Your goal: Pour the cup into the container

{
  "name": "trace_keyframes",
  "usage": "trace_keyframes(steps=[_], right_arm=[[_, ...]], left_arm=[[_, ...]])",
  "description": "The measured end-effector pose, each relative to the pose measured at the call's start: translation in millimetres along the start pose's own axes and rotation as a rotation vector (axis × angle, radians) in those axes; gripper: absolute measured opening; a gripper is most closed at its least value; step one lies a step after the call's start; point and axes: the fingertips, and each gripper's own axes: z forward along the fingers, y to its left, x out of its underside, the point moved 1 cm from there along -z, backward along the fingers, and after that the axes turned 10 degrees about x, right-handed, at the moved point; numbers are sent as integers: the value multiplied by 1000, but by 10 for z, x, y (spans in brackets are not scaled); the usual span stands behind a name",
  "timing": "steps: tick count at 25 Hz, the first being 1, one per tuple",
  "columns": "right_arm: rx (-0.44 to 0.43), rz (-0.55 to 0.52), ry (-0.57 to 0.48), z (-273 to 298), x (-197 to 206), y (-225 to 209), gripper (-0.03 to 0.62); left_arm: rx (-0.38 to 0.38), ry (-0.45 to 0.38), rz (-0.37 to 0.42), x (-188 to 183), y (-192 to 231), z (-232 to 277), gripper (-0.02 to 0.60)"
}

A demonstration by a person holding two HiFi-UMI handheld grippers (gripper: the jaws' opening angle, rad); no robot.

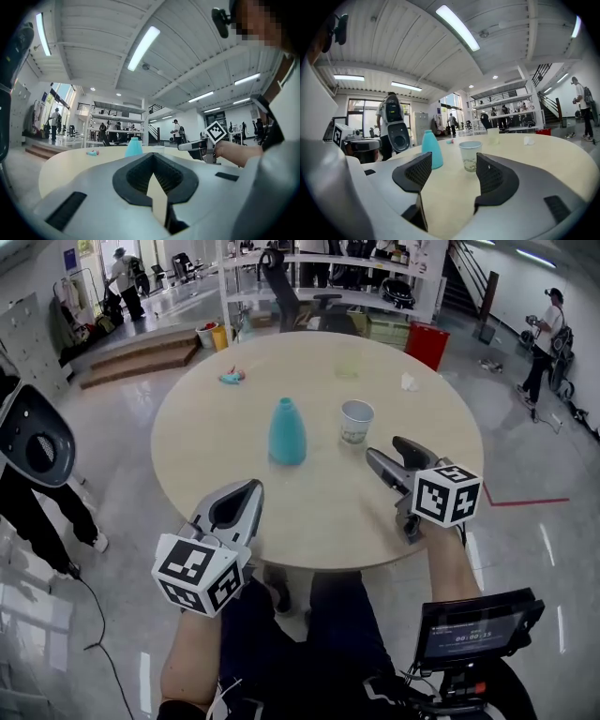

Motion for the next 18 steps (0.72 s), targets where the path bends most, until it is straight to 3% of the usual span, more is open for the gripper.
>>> trace_keyframes(steps=[2, 4, 6, 11, 18], right_arm=[[-50, -17, -28, -215, 1, 193, 288], [-78, -23, -81, -469, -43, 340, 105], [-102, -12, -107, -753, -24, 405, 44], [-155, -26, -120, -1477, 84, 603, 17], [-181, -15, -142, -2367, 292, 1116, 17]], left_arm=[[-1, 4, 0, 12, -218, -109, -2], [3, 17, -13, 61, -475, -174, -2], [20, 29, -35, 98, -785, -207, -2], [-2, 25, -50, 55, -1451, -466, -2], [31, 106, -60, 371, -2390, -1150, -2]])
